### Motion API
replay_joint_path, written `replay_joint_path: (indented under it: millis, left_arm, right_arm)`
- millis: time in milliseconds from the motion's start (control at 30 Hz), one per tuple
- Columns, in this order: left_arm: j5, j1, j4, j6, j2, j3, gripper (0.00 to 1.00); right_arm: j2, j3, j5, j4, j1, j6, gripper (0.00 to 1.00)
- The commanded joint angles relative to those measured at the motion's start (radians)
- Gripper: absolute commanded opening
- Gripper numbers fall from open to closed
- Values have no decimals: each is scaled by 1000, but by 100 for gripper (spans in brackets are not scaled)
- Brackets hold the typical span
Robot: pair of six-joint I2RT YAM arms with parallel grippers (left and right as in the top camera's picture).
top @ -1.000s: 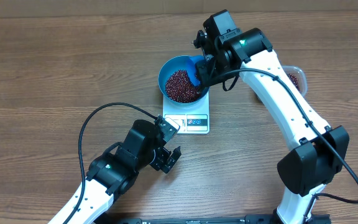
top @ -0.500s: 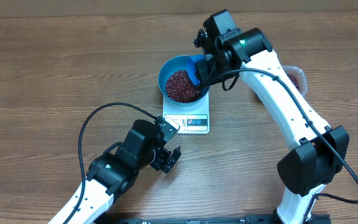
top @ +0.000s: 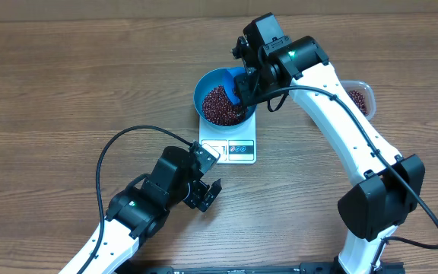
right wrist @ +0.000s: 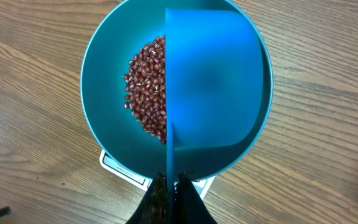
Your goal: Scoop item into bowl and weigh 150g on scale
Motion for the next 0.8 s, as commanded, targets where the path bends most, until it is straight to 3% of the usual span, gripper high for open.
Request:
replay_joint_path:
  millis: [0, 767]
  left_arm:
    - [-3, 7, 0, 16, 6, -7, 99]
    - [-3, 7, 0, 16, 6, -7, 100]
  right_arm:
    - [-40, 35, 26, 6, 10, 13, 4]
    - [-40, 35, 95, 38, 40, 59, 4]
